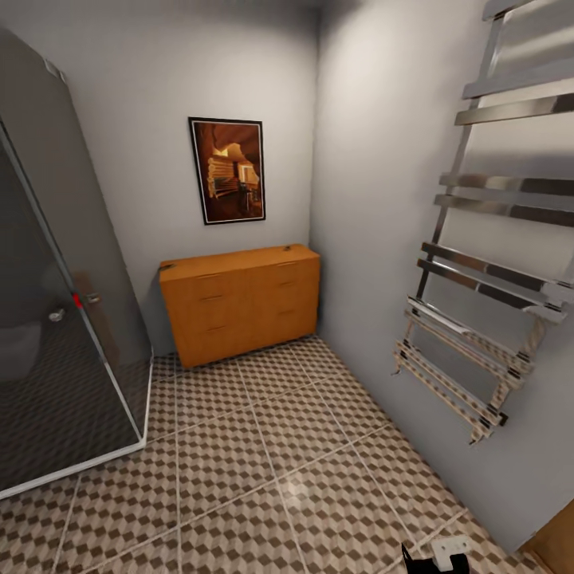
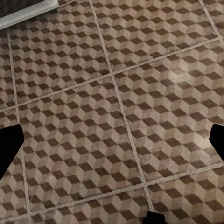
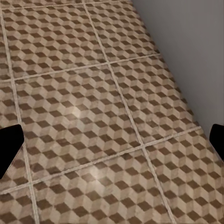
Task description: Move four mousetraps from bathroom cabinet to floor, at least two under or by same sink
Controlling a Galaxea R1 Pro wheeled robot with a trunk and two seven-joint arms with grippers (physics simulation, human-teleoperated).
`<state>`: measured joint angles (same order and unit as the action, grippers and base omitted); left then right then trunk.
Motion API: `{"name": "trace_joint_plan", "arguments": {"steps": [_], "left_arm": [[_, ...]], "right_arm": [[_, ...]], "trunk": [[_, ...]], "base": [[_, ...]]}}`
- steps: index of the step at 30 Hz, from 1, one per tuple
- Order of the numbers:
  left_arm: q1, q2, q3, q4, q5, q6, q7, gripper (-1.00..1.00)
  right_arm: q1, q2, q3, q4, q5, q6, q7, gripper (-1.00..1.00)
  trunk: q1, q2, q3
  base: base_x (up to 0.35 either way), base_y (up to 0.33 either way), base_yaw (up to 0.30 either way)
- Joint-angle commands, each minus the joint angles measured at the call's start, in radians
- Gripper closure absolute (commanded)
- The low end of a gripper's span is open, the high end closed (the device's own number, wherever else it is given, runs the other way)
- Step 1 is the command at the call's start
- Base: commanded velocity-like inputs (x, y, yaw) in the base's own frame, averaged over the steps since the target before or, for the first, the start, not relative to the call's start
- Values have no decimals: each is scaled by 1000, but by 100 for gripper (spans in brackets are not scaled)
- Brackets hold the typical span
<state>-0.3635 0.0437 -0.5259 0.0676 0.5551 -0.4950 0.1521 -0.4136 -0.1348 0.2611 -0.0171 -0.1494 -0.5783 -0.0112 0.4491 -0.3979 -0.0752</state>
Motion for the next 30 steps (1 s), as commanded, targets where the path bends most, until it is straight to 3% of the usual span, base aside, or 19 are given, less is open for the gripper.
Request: {"name": "trace_joint_plan", "arguments": {"steps": [1,11,30], "left_arm": [[-2,-1,-8,3,0,-4,4,-100],[-2,-1,-8,3,0,-4,4,-100],[-2,-1,-8,3,0,-4,4,-100]], "right_arm": [[-1,0,9,0,-9,-3,-1,-100],[-1,0,9,0,-9,-2,-1,-100],[0,0,9,0,-9,-2,-1,-100]], "trunk": [[1,-2,-2],[1,-2,-2],[1,-2,-2]], "base": [[210,0,270],[264,0,246],[316,0,18]]}}
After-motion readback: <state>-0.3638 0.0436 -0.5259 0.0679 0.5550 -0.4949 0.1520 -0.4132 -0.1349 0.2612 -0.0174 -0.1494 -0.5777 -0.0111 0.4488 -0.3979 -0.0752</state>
